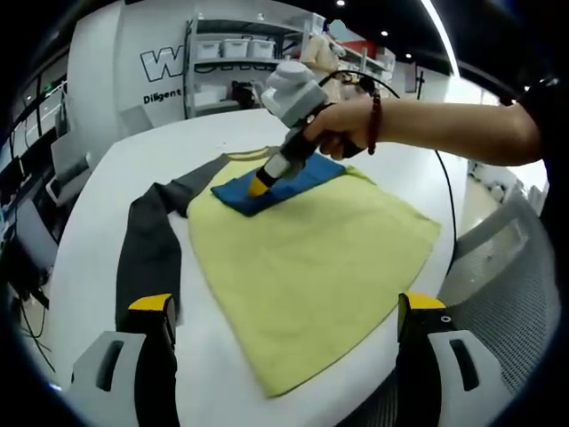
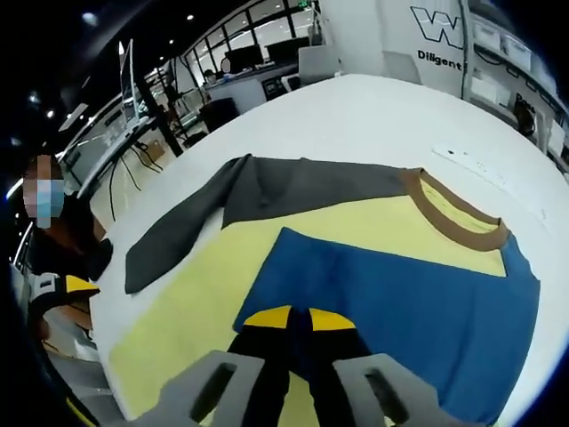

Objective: Fold the garment on the visible template until the final outline fits inside the template.

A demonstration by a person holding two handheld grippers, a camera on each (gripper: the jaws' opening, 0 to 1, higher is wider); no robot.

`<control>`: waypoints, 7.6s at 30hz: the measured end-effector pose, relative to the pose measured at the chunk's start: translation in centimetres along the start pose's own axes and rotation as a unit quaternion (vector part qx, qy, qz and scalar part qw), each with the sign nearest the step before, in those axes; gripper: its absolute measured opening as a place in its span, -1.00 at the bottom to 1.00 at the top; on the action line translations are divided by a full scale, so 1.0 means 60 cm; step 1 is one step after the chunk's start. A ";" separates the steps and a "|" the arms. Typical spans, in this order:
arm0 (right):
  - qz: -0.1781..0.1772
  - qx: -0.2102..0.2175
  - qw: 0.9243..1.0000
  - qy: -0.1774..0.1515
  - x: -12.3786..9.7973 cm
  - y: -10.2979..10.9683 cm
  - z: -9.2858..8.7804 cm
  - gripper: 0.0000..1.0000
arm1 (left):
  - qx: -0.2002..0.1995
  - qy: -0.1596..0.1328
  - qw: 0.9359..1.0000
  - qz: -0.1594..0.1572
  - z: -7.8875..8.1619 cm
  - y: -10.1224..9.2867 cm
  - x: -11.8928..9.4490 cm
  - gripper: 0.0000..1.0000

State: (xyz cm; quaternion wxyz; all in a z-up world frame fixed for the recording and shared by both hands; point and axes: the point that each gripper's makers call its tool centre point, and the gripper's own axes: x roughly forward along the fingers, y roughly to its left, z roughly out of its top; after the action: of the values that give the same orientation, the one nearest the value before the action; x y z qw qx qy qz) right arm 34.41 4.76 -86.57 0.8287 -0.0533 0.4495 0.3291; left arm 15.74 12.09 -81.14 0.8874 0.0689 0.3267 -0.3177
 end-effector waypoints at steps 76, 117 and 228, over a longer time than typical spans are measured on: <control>0.028 0.008 0.998 -0.062 -0.051 0.044 0.055 0.51 | -0.005 0.005 1.000 0.011 -0.003 0.010 0.002 0.98; -0.101 0.080 0.989 -0.073 -0.175 -0.187 -0.070 0.12 | -0.003 0.009 1.000 0.013 -0.004 0.008 0.003 0.98; -0.188 0.130 0.969 -0.093 -0.240 -0.386 -0.149 -0.48 | -0.095 0.009 0.993 0.074 -0.015 0.075 -0.019 0.82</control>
State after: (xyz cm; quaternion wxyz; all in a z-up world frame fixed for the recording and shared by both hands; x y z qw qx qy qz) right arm 36.35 -23.82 -85.42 0.9139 0.0025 0.3909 0.1094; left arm 17.34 16.49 -81.51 0.9079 0.0106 0.3576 -0.2182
